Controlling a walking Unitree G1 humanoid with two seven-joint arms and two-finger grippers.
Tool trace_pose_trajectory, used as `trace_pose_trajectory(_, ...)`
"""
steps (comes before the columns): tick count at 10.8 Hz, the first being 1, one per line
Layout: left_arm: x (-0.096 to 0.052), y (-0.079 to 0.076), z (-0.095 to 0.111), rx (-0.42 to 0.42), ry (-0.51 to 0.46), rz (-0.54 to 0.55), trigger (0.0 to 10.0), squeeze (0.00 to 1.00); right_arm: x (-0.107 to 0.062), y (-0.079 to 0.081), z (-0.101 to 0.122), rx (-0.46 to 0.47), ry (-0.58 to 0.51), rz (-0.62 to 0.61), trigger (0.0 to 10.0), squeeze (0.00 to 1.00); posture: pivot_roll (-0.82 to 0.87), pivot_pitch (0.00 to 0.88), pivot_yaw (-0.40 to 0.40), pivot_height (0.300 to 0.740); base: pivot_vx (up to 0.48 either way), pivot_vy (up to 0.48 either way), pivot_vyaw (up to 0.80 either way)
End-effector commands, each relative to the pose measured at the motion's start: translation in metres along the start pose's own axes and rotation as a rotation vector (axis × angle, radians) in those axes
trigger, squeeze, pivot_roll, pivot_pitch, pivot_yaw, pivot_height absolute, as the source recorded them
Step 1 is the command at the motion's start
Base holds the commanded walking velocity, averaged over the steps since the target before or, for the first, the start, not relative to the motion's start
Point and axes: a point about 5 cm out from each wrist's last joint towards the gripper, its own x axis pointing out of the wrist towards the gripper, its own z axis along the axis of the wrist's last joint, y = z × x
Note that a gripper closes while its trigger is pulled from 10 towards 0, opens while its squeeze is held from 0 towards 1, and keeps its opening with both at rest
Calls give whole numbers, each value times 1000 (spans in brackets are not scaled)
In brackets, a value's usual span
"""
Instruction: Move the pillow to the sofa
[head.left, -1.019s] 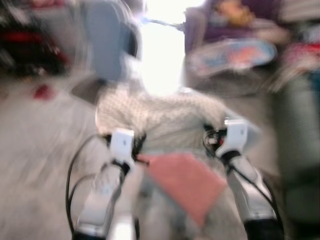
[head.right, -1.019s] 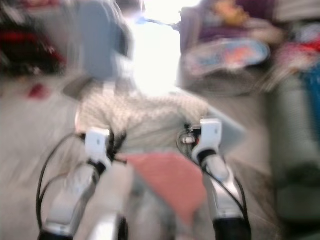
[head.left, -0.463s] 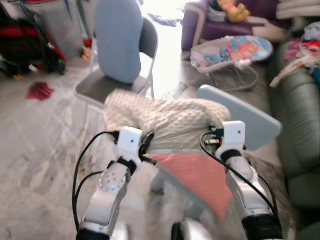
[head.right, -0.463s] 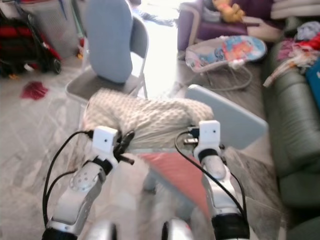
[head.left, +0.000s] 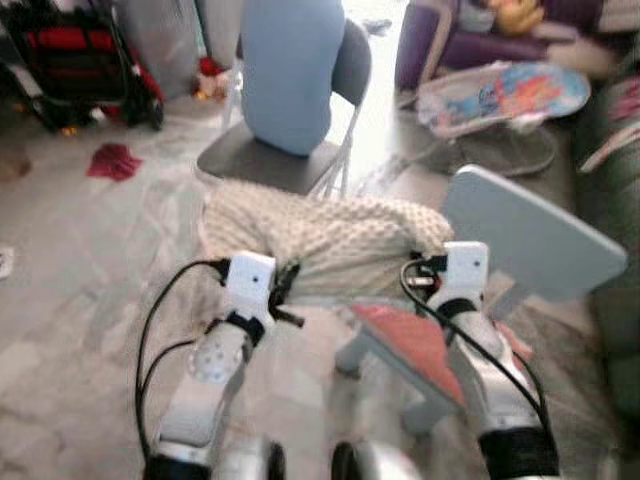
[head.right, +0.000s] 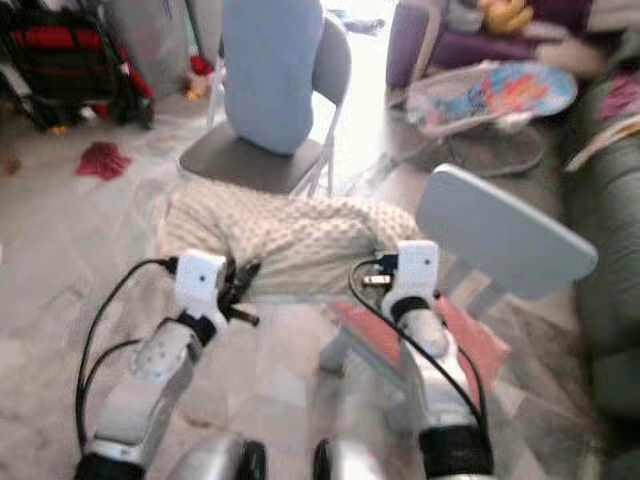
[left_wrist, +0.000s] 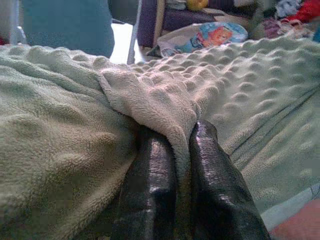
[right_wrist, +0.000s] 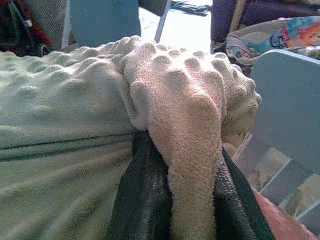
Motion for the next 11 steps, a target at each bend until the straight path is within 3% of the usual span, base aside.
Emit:
trace_pose_trajectory(1,-2,5,7,-1,-28,9,10000,0,-2,-21,2,6,-1,-101,10000,0,-19,112,-59,740,0,0,-800)
trace_pose_trajectory(4,-4,2,5,-10,-14,-10,10000,0,-4,-15,-4,28,12,-97,10000,0,-10,119,-51,740,0,0,-744)
trace_pose_trajectory(6,-3,1,4,-14,-6,-14,10000,0,-4,-12,-6,40,17,-90,10000,0,-8,118,-48,740,-240,0,0)
trace_pose_trajectory(11,-2,-1,5,-16,-2,-24,10000,0,-4,-15,-8,33,32,-92,10000,0,-13,119,-48,740,-250,0,-545)
